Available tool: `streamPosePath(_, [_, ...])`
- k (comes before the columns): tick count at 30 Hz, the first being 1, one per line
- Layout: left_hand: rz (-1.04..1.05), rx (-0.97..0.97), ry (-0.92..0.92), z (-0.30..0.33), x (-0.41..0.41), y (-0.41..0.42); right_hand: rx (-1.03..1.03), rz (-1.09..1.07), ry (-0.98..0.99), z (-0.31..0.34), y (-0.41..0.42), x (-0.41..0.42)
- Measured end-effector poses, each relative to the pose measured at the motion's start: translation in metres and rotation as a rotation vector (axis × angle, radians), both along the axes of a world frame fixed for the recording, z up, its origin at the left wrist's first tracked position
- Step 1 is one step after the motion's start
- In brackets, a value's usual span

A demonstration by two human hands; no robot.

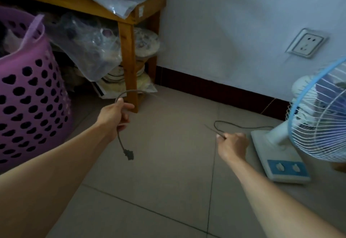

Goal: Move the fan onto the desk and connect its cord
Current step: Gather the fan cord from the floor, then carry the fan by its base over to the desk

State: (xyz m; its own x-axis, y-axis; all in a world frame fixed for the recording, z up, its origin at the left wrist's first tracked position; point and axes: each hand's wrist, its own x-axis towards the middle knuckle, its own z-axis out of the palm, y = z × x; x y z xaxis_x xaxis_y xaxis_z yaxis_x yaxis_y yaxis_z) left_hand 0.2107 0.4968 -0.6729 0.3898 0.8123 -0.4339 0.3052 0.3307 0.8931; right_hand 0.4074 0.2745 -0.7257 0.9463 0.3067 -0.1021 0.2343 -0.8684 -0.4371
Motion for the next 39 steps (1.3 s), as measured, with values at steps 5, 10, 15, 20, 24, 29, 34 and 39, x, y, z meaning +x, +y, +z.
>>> streamPosePath(5, [-0.102, -0.188, -0.006, -0.006, 0.052, -0.03, 0.337, -0.23, 0.252, 0.012, -0.043, 0.029])
streamPosePath(10, [-0.323, -0.397, -0.026, -0.017, 0.117, -0.096, 0.72, -0.454, 0.497, 0.019, -0.07, 0.04])
streamPosePath(15, [-0.418, -0.533, 0.057, -0.037, 0.169, -0.171, 0.85, -0.528, 0.59, 0.034, -0.099, 0.058])
streamPosePath(20, [-0.234, -0.635, -0.096, -0.047, 0.213, -0.213, 0.683, -0.454, 0.648, 0.026, -0.134, 0.072])
streamPosePath(24, [-0.128, -0.586, -0.112, -0.044, 0.227, -0.223, 0.578, -0.404, 0.668, 0.014, -0.168, 0.084])
streamPosePath(29, [-0.168, -0.461, -0.05, -0.031, 0.242, -0.245, 0.533, -0.347, 0.691, 0.0, -0.205, 0.111])
streamPosePath(34, [-0.166, -0.256, 0.043, -0.036, 0.259, -0.274, 0.464, -0.328, 0.696, -0.02, -0.24, 0.147])
streamPosePath(39, [-0.102, -0.148, 0.097, -0.042, 0.277, -0.315, 0.399, -0.286, 0.678, -0.041, -0.266, 0.187])
